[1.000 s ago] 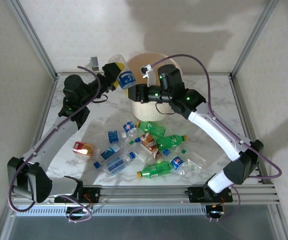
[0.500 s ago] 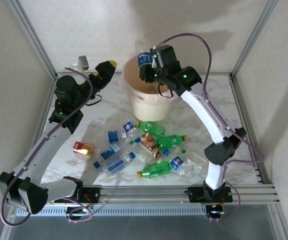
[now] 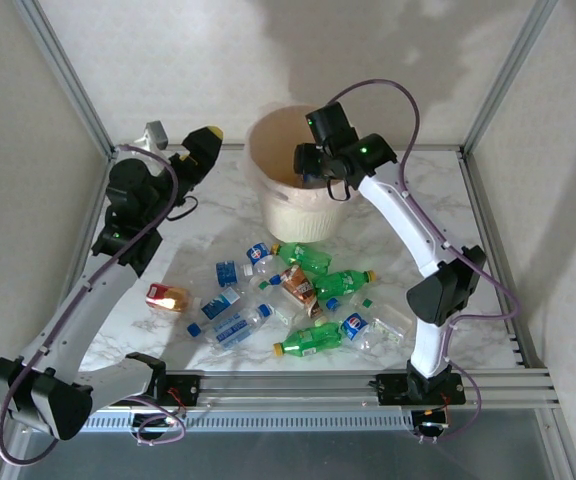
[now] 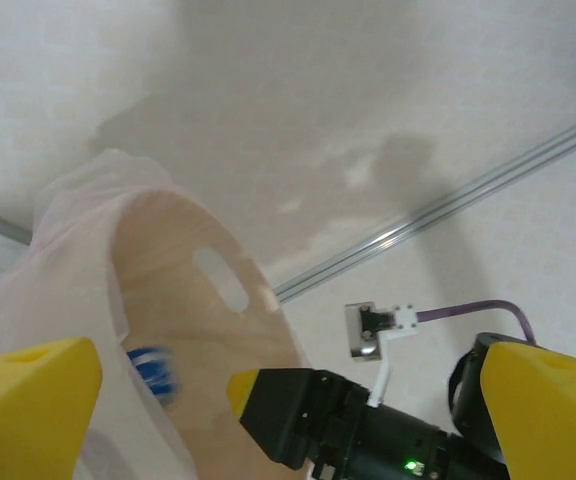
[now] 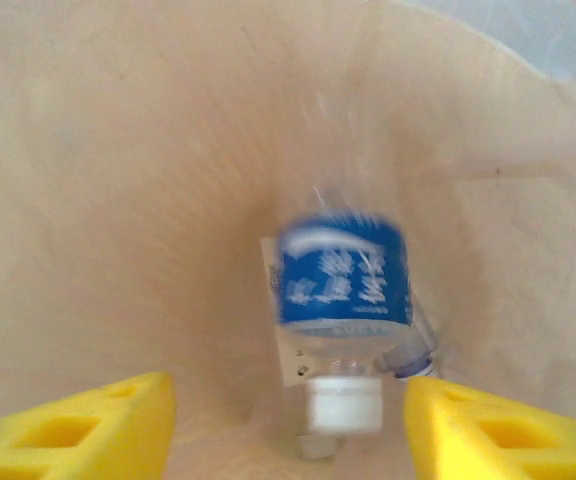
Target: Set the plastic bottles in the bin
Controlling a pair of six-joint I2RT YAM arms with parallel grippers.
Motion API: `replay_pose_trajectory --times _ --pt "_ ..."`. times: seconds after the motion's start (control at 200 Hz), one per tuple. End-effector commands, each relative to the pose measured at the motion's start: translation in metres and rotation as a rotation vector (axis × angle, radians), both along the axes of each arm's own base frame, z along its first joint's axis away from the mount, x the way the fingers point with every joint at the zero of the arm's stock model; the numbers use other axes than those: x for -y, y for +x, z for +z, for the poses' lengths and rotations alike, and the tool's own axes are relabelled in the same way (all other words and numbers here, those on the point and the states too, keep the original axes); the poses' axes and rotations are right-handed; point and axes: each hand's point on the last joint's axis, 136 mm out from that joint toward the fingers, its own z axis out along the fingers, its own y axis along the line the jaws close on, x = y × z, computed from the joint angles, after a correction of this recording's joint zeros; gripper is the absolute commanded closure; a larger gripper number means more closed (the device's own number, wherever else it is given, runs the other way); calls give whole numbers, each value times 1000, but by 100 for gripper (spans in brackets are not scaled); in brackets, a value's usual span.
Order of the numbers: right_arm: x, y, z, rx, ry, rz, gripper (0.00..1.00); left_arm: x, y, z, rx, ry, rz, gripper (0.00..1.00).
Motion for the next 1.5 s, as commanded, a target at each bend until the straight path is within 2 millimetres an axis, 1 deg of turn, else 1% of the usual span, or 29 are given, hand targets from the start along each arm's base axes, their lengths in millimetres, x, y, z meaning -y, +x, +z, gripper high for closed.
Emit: replay_pose_trajectory --times 0.0,0.095,0.175,0.25,0.35,0.451,0.531,0.611,0.626,0.646,0.681,0.761,0.861,0.961,1.106,1.252,1.332,1.497 --pt "14 -7 25 56 10 -20 29 -7 3 -11 -42 2 36 3" --pt "13 -10 37 87 37 -5 27 -11 3 -20 -75 35 61 5" --pt "10 -15 51 124 77 25 27 -19 3 -33 -125 79 103 8" --pt "6 -23 65 166 130 66 27 -34 3 -59 -231 145 183 11" --pt "-5 -38 84 232 207 147 27 -65 -7 -110 -436 254 314 15" --pt "-19 -56 95 278 267 238 27 -94 -30 -156 -609 330 420 17" --pt "-30 -67 97 294 279 285 26 -115 -56 -181 -705 362 510 16" --pt "-32 -67 90 290 264 289 26 -136 -83 -198 -768 382 590 13" --pt "-40 -73 88 286 266 311 26 -139 -88 -200 -775 382 604 12" --pt "-43 -75 86 283 265 316 26 -143 -95 -204 -790 383 618 11" --pt "-46 -76 83 280 266 324 26 -150 -103 -206 -800 375 642 10" --pt "-55 -79 75 268 272 344 26 -164 -120 -217 -848 366 683 8" --pt "-65 -83 70 258 282 370 25 -173 -130 -238 -923 341 696 8" --pt "-72 -87 67 252 282 387 25 -172 -134 -262 -987 308 685 9" --pt "-71 -89 64 248 279 386 25 -167 -138 -292 -1048 261 664 10" --pt "-69 -90 60 244 275 379 24 -165 -150 -323 -1120 242 658 10" --pt "-70 -89 58 240 278 378 24 -163 -153 -335 -1147 227 652 10" --pt "-75 -88 55 228 287 386 24 -167 -155 -352 -1171 232 673 11"
